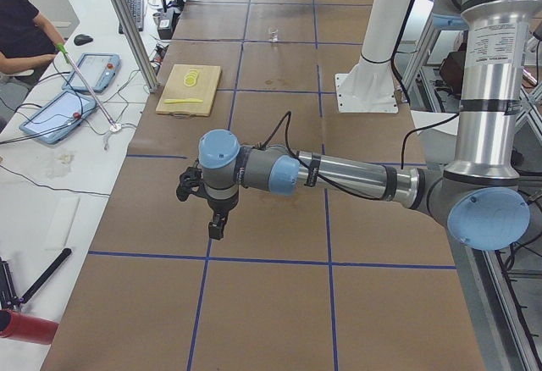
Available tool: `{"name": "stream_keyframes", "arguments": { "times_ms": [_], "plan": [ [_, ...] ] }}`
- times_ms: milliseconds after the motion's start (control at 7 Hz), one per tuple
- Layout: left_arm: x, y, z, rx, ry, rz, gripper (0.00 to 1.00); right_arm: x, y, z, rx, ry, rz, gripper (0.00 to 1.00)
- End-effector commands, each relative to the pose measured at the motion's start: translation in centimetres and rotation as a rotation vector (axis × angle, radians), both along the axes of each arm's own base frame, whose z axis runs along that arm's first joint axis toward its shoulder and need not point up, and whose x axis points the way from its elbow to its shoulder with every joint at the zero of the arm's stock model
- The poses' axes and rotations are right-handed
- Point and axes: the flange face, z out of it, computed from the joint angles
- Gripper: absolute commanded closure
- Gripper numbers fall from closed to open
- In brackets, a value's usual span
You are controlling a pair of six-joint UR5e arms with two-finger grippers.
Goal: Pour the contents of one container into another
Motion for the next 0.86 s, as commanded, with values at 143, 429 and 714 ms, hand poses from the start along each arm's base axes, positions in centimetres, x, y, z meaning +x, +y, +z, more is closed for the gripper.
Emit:
{"name": "stream_keyframes", "arguments": {
  "times_ms": [143,429,714],
  "plan": [
    [0.3,-0.2,-0.3,0.011,0.000,0.009,0.00,0.1,0.4,-0.3,0.009,0.007,0.001,0.00],
    [0.3,-0.1,-0.1,0.028,0.002,0.010,0.00,0.1,0.6,0.0,0.010,0.005,-0.002,0.00],
    [7.9,-0.8,-3.5,0.294,0.088,0.135,0.00,0.0,1.0,0.7,-0.011,-0.003,0.002,0.00]
  ]
}}
